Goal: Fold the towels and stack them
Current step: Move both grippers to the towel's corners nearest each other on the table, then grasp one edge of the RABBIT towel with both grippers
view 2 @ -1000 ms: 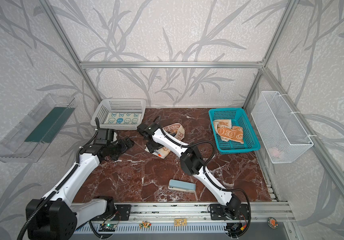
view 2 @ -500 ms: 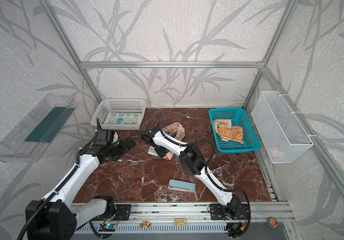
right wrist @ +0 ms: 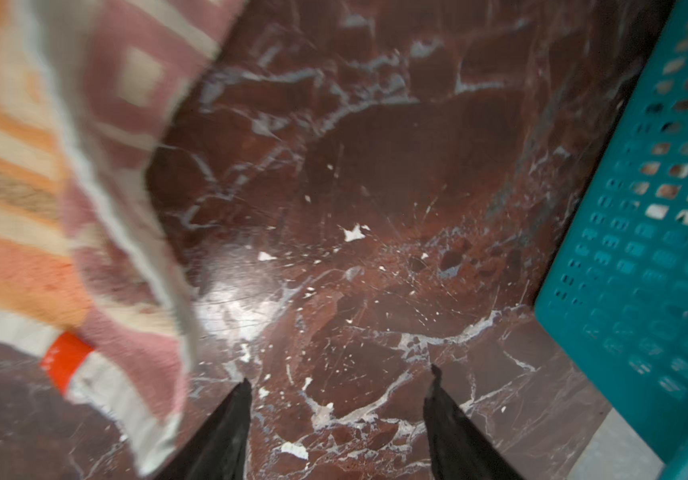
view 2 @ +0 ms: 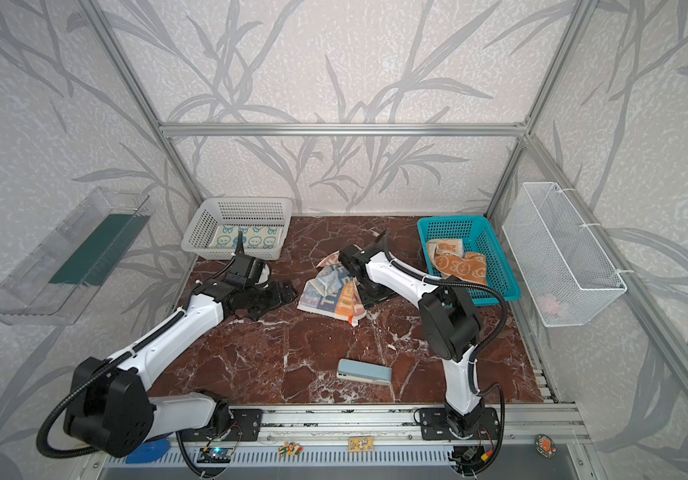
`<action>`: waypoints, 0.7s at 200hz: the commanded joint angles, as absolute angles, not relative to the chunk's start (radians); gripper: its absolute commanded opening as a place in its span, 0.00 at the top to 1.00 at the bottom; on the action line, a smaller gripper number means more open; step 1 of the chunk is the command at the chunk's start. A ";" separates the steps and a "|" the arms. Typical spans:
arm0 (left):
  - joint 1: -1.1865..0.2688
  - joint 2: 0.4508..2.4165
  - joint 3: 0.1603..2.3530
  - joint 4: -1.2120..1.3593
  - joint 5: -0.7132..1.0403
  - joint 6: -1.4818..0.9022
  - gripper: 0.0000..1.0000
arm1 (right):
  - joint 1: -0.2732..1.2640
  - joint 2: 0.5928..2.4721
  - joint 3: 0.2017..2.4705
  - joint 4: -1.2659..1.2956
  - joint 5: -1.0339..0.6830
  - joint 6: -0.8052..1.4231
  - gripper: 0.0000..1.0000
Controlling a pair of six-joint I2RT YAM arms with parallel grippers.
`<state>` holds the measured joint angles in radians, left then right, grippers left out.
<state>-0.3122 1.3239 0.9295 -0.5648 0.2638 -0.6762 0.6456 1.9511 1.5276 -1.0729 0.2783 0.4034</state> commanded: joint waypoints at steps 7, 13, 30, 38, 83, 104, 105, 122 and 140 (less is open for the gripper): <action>-0.323 1.386 0.976 -0.587 0.258 -0.653 0.01 | 0.655 1.881 1.462 -0.951 0.123 0.415 0.35; -0.326 1.396 0.980 -0.591 0.258 -0.649 0.01 | 0.655 1.878 1.454 -0.932 0.086 0.420 0.35; -0.331 1.411 0.991 -0.598 0.255 -0.644 0.01 | 0.655 1.875 1.431 -0.880 -0.002 0.452 0.36; -0.333 1.413 0.994 -0.601 0.252 -0.643 0.01 | 0.655 1.869 1.422 -0.855 -0.033 0.470 0.37; -0.337 1.413 0.989 -0.623 0.235 -0.615 0.01 | 0.655 1.820 1.425 -0.838 -0.048 0.519 0.37; -0.343 1.426 0.986 -0.624 0.233 -0.610 0.01 | 0.655 1.785 1.421 -0.830 -0.044 0.536 0.37; -0.343 1.427 0.986 -0.624 0.233 -0.610 0.01 | 0.655 1.784 1.421 -0.829 -0.044 0.536 0.37; -0.350 1.432 0.988 -0.618 0.232 -0.614 0.01 | 0.655 1.770 1.422 -0.815 -0.066 0.542 0.36; -0.359 1.438 0.994 -0.618 0.229 -0.614 0.01 | 0.657 1.770 1.421 -0.805 -0.092 0.552 0.37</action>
